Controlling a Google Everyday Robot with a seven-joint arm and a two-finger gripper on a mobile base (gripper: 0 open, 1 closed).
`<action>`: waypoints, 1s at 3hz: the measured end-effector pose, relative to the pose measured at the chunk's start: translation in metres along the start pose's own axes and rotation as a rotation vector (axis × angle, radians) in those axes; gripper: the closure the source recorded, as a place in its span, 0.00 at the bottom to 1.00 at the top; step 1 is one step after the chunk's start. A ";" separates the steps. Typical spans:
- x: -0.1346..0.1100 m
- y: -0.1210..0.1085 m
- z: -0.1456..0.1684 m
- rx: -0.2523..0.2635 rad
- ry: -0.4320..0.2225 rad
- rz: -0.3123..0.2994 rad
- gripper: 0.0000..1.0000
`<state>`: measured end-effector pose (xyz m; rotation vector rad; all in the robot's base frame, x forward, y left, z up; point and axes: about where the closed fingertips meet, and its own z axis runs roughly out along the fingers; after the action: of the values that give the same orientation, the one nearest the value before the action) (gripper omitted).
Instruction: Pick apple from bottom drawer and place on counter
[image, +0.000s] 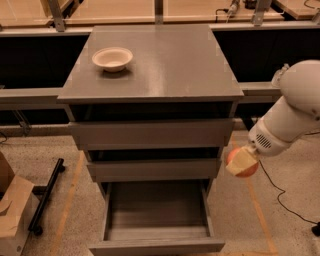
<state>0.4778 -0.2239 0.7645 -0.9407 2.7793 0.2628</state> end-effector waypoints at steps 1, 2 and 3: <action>-0.003 0.003 -0.013 0.016 -0.015 -0.009 1.00; -0.014 -0.001 -0.017 0.020 -0.019 -0.010 1.00; -0.044 -0.016 -0.041 0.046 -0.060 -0.028 1.00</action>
Offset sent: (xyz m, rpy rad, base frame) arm 0.0302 0.0054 0.0356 -0.0030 -0.0569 0.0001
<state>0.5167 -0.2206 0.8126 -0.9444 2.7037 0.2187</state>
